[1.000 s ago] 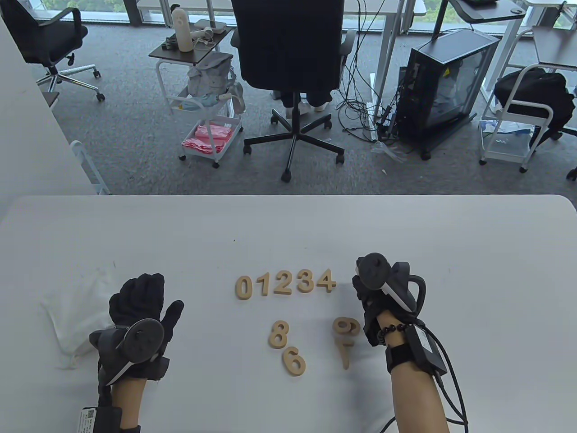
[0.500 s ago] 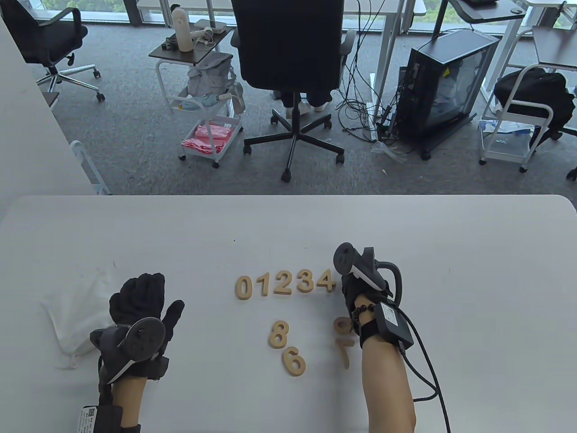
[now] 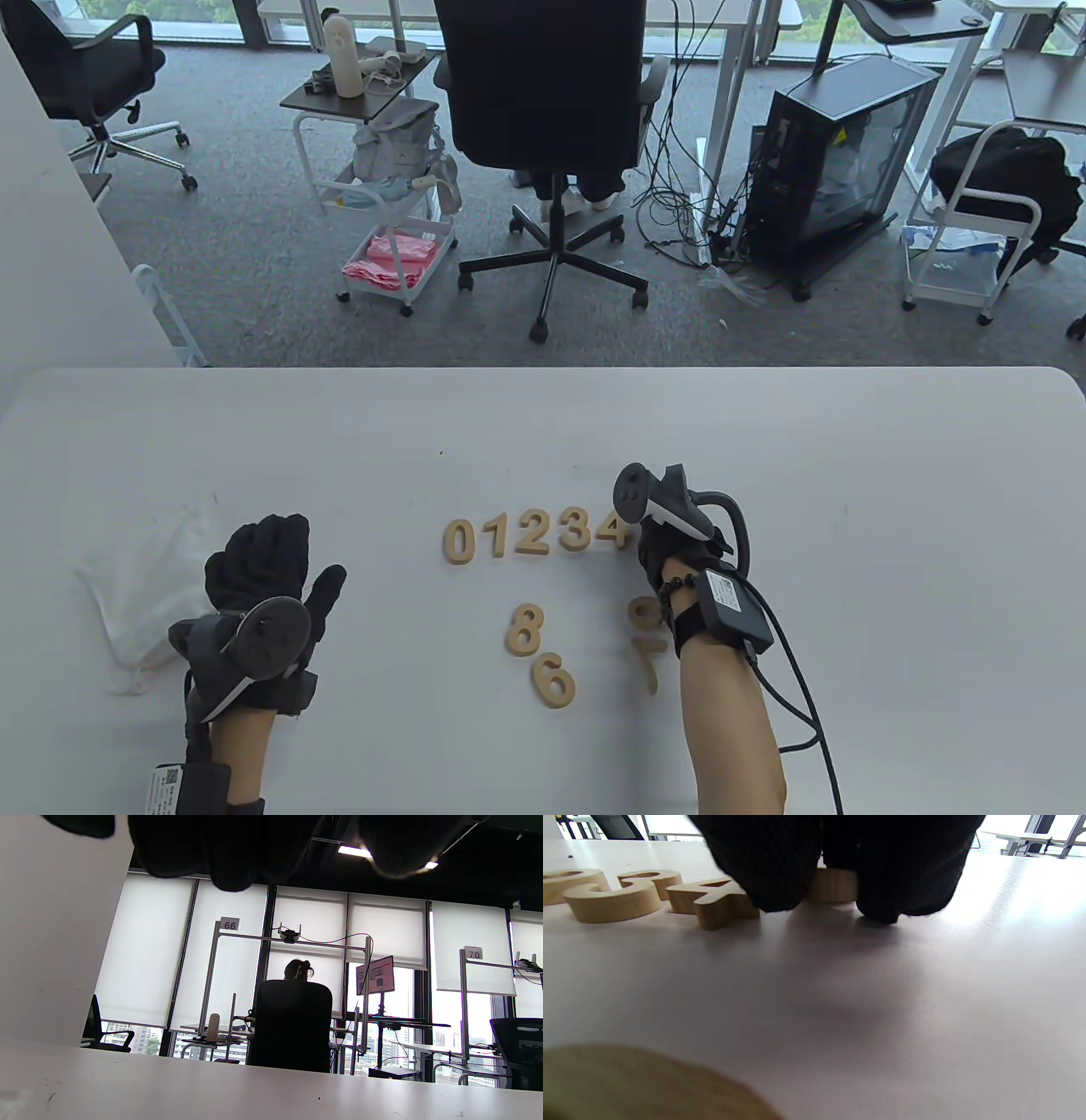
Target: Empty bag and arrange number blocks in order
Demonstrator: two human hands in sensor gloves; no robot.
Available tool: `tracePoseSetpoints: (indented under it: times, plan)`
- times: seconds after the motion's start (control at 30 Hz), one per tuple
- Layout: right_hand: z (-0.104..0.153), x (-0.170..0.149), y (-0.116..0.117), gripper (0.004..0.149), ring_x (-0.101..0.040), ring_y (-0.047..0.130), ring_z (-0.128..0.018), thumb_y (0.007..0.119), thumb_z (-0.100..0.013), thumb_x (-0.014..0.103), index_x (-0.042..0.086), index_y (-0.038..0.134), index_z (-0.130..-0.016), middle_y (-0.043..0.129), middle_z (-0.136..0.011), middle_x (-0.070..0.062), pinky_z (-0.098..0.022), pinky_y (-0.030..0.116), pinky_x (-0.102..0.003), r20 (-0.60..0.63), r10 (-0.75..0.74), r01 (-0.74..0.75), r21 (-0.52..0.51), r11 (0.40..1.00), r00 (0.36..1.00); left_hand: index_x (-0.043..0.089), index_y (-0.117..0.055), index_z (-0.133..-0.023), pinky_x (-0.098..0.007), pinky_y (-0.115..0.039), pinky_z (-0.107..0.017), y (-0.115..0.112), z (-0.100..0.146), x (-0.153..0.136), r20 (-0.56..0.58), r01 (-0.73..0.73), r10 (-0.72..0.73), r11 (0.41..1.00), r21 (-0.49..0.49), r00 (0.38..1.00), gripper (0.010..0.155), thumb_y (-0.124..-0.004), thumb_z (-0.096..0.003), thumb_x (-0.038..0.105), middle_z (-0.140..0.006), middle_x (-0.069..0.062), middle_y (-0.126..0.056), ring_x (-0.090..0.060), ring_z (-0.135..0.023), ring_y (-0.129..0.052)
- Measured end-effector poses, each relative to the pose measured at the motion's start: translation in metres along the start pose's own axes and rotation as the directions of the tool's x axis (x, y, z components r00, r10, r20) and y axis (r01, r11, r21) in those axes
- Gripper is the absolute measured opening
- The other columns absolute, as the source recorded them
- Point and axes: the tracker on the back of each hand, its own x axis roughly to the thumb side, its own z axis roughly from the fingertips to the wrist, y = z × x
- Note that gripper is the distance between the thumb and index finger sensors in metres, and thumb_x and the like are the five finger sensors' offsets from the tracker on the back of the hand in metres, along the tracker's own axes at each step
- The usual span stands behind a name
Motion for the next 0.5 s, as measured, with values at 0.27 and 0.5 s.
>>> tracePoseSetpoints:
  times: [0.27,0.5]
  plan:
    - [-0.002,0.0031,0.0037,0.059,-0.036,0.091,-0.082,0.086,-0.047,0.02,0.019,0.064,-0.102,0.061,-0.109,-0.018,-0.064,0.084,-0.047,0.001,0.058,-0.058,-0.024,0.998,0.998,0.006,-0.06,-0.109,-0.079,-0.053,-0.065,0.0004,-0.0001,-0.0005,-0.003,-0.004,0.004,1.0,0.001,1.0,0.074,-0.07,-0.0518,0.052,-0.109,-0.028,-0.063,-0.06,-0.097,-0.068]
    - [0.0009,0.0003,0.0001,0.06,-0.038,0.089,-0.085,0.086,-0.048,0.022,0.018,0.064,-0.103,0.058,-0.11,-0.018,-0.065,0.083,-0.05,0.005,0.041,-0.041,-0.045,0.998,0.999,0.006,-0.06,-0.109,-0.079,-0.053,-0.065,0.0005,-0.0002,-0.0007,-0.003,-0.004,0.004,1.0,0.0,1.0,0.074,-0.07,-0.0518,0.052,-0.109,-0.027,-0.063,-0.06,-0.097,-0.068]
